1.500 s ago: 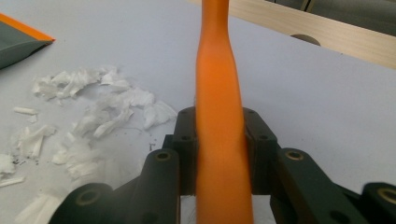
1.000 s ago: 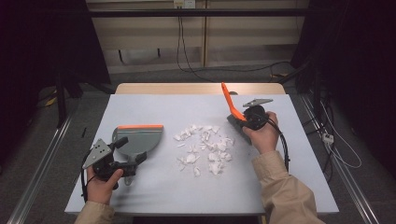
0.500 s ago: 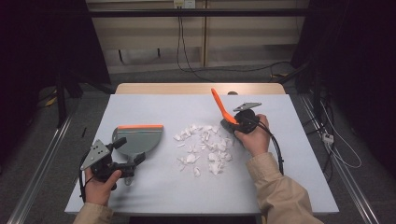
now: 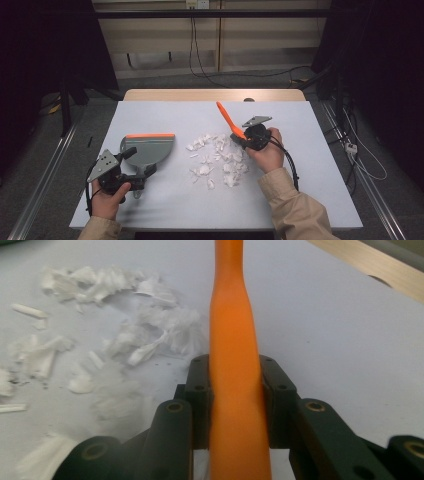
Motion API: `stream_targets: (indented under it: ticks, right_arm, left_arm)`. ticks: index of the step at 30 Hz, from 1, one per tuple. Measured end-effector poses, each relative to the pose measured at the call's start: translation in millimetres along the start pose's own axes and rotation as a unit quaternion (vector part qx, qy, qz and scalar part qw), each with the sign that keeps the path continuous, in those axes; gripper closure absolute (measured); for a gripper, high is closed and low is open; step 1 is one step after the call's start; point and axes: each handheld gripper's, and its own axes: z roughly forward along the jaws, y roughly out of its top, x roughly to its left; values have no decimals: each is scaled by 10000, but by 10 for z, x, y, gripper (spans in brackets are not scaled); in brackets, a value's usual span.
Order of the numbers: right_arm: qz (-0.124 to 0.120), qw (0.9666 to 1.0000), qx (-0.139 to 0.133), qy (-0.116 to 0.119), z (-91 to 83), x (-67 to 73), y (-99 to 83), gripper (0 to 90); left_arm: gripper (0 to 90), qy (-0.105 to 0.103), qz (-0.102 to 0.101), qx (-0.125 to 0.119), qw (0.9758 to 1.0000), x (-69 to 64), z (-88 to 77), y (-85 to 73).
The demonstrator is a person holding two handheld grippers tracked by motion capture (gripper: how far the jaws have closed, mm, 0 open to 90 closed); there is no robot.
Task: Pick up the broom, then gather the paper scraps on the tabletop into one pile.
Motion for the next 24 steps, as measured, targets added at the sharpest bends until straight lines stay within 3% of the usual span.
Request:
stream_targets:
  ticks: [7, 15, 24]
  right_arm:
    - [130, 9990, -22, 425, -80, 83, -17, 716]
    - [25, 9986, -269, 455, -257, 82, 23, 717]
    - [202, 9965, -678, 446, -349, -76, 63, 716]
  left_arm:
    - [50, -9, 7, -11, 10000, 2, 5, 5]
    - [49, -54, -37, 0, 10000, -16, -11, 13]
    - [49, -26, -48, -61, 10000, 4, -63, 21]
